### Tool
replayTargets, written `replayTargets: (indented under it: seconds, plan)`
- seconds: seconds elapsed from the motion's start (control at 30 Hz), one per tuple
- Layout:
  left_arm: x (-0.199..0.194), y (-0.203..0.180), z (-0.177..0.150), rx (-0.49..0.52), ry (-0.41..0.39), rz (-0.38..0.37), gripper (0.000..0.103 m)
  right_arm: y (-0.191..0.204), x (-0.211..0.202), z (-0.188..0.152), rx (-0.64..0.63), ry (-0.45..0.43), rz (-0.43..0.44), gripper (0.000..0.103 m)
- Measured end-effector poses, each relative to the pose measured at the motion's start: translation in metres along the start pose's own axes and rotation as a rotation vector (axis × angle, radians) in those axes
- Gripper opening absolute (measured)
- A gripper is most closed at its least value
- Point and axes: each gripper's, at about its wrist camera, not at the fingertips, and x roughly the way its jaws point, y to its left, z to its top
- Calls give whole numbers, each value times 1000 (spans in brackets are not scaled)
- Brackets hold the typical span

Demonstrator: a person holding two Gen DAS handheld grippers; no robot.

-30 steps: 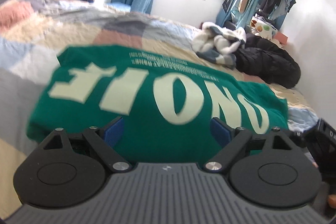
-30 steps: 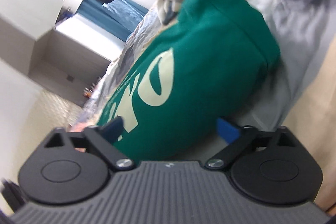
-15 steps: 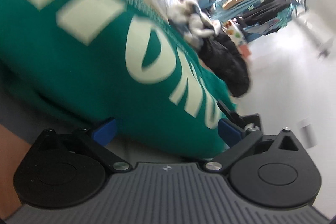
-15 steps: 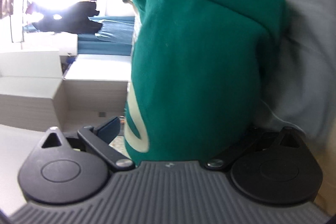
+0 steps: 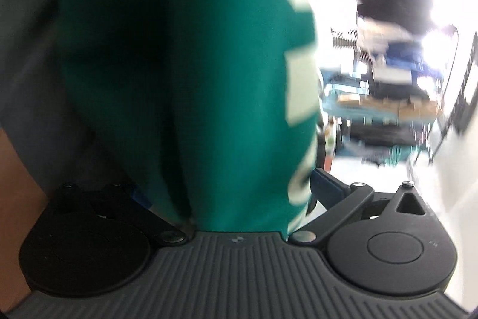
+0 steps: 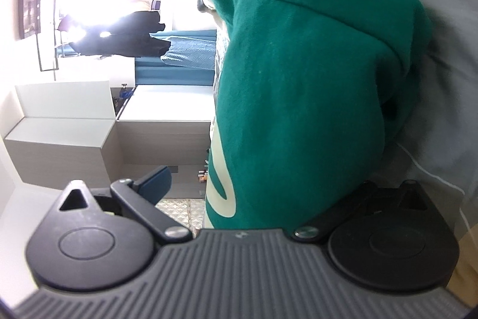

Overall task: Fold large clothes
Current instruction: 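Close both grippers on the hoodie bundle and lift it off the bed, then carry the held hoodie bundle with both grippers toward the black jacket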

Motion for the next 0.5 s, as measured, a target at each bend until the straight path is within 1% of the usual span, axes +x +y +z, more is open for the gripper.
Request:
replayTargets:
  seconds: [0.07,0.17,0.3,0.4,0.5]
  plan:
    - [-3,1,1,-2,-45,7,103,-3,-2,0,2,-1,-1,103]
    - [-9,-1,3,22,-124,29,103,-7,-6,-1,10,-4,-3,103]
    - [0,-4,4,36,-152,71,103,-8,-10,-1,15,-18,-11,103]
    - [4,-5,4,31,-169,81,103,-7,-15,-2,-4,-54,-51,103]
    - [7,-5,3,19,-197,81,103,-10,-18,-2,-6,-71,-94,103]
